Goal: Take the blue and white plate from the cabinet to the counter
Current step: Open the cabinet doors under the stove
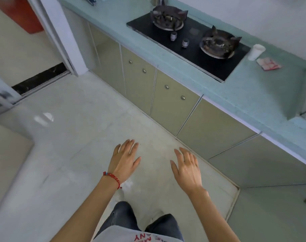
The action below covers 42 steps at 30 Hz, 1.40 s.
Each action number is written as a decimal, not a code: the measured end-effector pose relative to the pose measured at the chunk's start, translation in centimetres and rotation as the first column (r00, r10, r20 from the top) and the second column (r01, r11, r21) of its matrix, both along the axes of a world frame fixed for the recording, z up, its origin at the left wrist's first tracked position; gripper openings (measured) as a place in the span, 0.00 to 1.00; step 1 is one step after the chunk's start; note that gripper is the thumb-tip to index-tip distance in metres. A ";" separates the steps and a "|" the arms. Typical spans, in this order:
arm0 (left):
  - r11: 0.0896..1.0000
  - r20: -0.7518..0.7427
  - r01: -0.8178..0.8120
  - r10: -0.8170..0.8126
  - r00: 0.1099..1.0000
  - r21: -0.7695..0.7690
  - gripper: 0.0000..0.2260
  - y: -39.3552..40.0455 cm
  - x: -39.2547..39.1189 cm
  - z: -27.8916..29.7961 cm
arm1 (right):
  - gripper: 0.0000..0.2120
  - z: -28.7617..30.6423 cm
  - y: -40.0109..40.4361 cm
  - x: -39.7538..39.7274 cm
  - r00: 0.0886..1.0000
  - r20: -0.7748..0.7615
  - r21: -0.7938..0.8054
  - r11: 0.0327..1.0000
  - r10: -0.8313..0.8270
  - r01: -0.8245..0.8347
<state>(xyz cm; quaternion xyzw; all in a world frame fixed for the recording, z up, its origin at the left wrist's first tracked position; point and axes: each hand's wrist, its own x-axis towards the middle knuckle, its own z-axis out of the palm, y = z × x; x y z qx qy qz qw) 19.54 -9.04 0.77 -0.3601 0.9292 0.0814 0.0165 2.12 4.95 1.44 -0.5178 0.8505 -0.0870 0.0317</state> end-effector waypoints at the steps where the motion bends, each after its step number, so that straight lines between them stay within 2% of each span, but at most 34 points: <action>1: 1.000 0.005 -0.013 0.013 1.000 0.003 0.23 -0.9 0.7 -0.1 | 0.20 -0.1 -1.2 0.6 1.000 0.005 -0.004 1.000 0.009 -0.009; 6: 0.997 -0.005 -0.070 0.070 0.998 0.020 0.23 -6.3 4.0 -0.4 | 0.22 -0.4 -7.1 3.8 0.998 0.017 -0.016 0.998 0.065 -0.065; 9: 0.996 -0.011 -0.075 0.076 0.997 0.044 0.24 -9.8 5.7 -0.7 | 0.20 -0.6 -10.7 5.2 0.998 0.014 -0.017 0.998 0.057 -0.056; 12: 0.995 -0.002 -0.072 0.073 0.997 0.067 0.31 -13.0 6.7 -0.9 | 0.19 -0.6 -13.8 6.1 0.999 0.011 -0.027 0.999 0.033 -0.033; 18: 0.995 0.030 -0.039 0.036 0.999 0.091 0.32 -17.6 6.4 -1.3 | 0.20 -0.9 -17.8 6.1 1.000 0.002 -0.017 1.000 -0.016 0.016; 24: 0.997 0.008 0.026 -0.027 1.000 0.077 0.31 -22.1 2.9 -1.7 | 0.18 -2.2 -21.6 3.4 0.998 0.000 0.017 0.998 -0.058 0.058; 29: 0.996 0.010 0.076 -0.077 0.997 0.046 0.24 -27.2 -1.6 -1.8 | 0.18 -2.6 -26.3 -0.3 0.994 0.007 -0.017 0.994 -0.106 0.106; 42: 0.971 0.038 0.240 -0.240 0.970 0.003 0.23 -38.9 -14.1 -0.7 | 0.20 -2.7 -37.1 -9.8 0.969 0.112 -0.049 0.973 -0.218 0.225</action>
